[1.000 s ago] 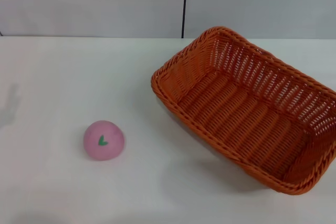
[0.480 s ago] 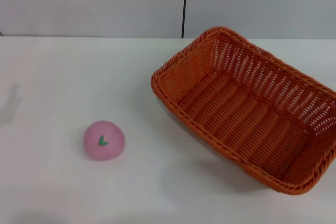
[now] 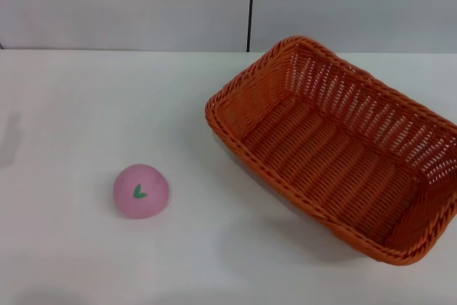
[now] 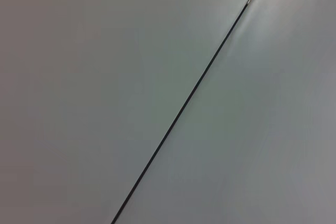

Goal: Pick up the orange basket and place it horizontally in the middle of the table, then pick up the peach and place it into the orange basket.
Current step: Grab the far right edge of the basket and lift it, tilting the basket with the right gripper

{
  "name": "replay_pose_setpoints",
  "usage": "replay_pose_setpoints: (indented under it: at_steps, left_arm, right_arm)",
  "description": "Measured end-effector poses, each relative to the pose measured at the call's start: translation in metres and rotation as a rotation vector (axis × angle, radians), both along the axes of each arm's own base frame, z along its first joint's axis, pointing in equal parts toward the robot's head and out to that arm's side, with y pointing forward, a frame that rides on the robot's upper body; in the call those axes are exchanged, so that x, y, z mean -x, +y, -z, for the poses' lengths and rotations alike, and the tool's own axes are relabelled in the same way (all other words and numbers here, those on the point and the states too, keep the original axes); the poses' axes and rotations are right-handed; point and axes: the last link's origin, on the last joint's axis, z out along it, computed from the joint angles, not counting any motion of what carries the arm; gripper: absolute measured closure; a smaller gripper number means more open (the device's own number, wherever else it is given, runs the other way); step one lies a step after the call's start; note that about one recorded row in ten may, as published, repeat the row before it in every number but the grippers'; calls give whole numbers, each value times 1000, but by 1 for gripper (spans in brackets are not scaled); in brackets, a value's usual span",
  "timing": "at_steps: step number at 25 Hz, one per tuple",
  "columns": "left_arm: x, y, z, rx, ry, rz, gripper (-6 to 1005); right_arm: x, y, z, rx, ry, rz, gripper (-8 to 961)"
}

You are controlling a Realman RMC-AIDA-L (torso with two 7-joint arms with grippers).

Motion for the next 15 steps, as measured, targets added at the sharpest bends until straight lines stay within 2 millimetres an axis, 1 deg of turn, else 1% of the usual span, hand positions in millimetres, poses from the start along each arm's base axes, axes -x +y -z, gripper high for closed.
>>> replay_pose_setpoints:
  at_steps: [3, 6, 9, 11, 14, 15]
  left_arm:
    - [-1, 1, 0, -3, -1, 4, 186]
    - [-2, 3, 0, -3, -1, 9, 186]
    - [-2, 3, 0, 0, -2, 11, 186]
    - [-2, 3, 1, 1, -2, 11, 186]
    - [-2, 3, 1, 4, -2, 9, 186]
    - [-2, 3, 2, 5, -1, 9, 186]
  right_arm:
    - [27, 5, -12, 120, -124, 29, 481]
    - [56, 13, -18, 194, -229, 27, 474]
    - [77, 26, -14, 258, -334, 26, 466]
    - [85, 36, -9, 295, -397, 52, 462]
    - [94, 51, 4, 359, -494, 82, 454]
    - [97, 56, 11, 384, -532, 84, 452]
